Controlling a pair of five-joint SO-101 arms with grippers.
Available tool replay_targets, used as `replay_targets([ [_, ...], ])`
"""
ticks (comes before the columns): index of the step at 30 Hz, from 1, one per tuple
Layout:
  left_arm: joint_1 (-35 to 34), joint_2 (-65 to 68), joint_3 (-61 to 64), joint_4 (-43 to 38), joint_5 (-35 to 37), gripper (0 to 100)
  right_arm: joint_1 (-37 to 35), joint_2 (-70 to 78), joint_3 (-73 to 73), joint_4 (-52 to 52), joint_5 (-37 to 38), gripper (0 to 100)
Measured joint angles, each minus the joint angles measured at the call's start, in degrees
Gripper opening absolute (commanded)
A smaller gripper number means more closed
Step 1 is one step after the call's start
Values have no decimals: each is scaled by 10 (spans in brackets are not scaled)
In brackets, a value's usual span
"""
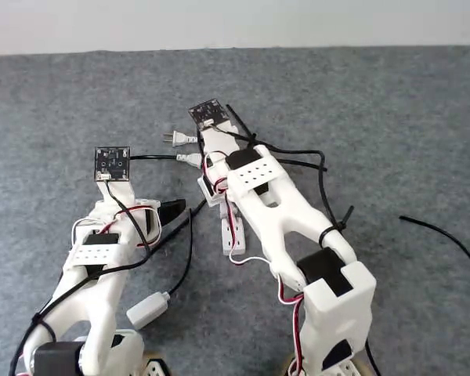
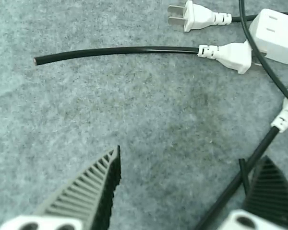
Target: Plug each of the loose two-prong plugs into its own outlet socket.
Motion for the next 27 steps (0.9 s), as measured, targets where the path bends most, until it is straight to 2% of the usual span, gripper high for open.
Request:
replay_targets([
  [8,0,0,0,0,0,400,-4,5,-1,0,5,86],
  [13,0,0,0,0,0,400,-4,52,-35,34,12,137],
  [18,0,0,0,0,0,400,-6,94,-95,73,16,44],
  [27,0,0,0,0,0,400,-7,95,-103,76,18,11],
])
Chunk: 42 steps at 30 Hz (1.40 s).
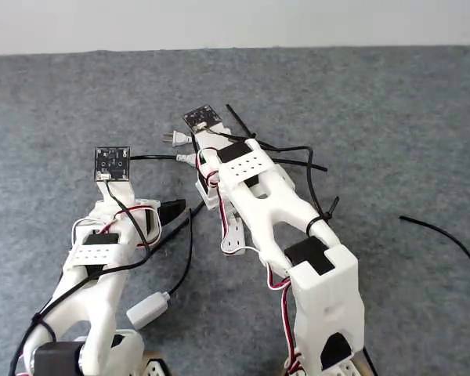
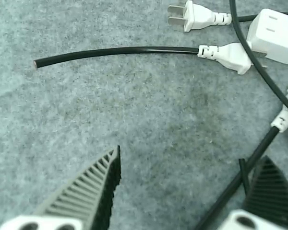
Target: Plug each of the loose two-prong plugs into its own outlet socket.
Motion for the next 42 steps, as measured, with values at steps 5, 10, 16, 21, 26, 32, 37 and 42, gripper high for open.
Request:
replay_targets([
  [5,0,0,0,0,0,400,1,-10,0,21,0,9],
  [10,0,0,-1,7,0,400,18,-103,0,64,0,9],
  [16,0,75,-77,90,-3,400,40,-237,20,95,0,10],
  [21,0,162,-179,209,-73,400,32,-363,113,76,0,10],
  [26,0,184,-213,267,-137,400,-22,-500,223,40,1,9],
  [32,13,185,-215,284,-183,400,-84,-549,327,-16,1,9],
  [37,18,185,-215,293,-227,400,-110,-550,356,-43,1,9],
  [42,26,185,-215,300,-250,400,-112,-535,361,-68,1,9],
])
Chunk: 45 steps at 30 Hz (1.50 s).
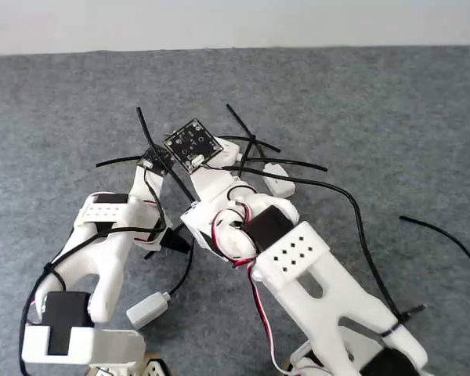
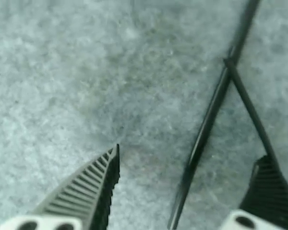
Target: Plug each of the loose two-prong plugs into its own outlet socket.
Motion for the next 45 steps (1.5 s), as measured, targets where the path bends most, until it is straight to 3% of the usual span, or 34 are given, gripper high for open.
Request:
replay_targets([
  [7,6,-40,40,1,-36,400,0,80,-4,-24,0,9],
  [15,24,-127,134,-33,-72,400,18,84,-12,-24,0,9],
  [29,37,-164,164,-36,-121,400,35,84,-14,-25,0,9],
  [36,10,-164,164,-86,-45,400,76,84,11,-45,0,9],
  [45,7,-164,164,-92,-35,400,91,84,97,-142,11,9],
])
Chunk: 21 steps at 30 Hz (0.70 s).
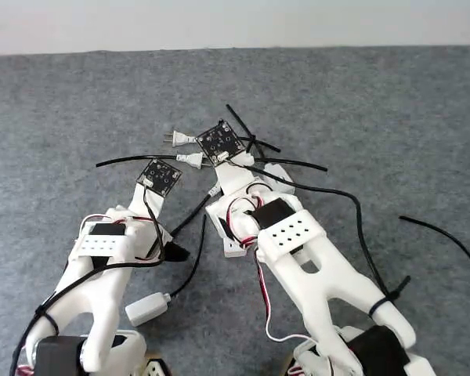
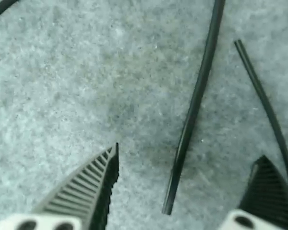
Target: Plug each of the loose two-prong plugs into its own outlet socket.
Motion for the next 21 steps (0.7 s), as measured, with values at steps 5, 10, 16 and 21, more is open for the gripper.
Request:
replay_targets([
  [5,0,0,0,0,0,400,5,0,0,-4,4,9],
  [10,0,0,0,0,0,400,32,0,5,-4,7,9],
  [16,0,0,0,0,0,400,35,-1,27,-4,25,9],
  [21,0,0,0,0,0,400,35,-1,27,-11,29,9],
])
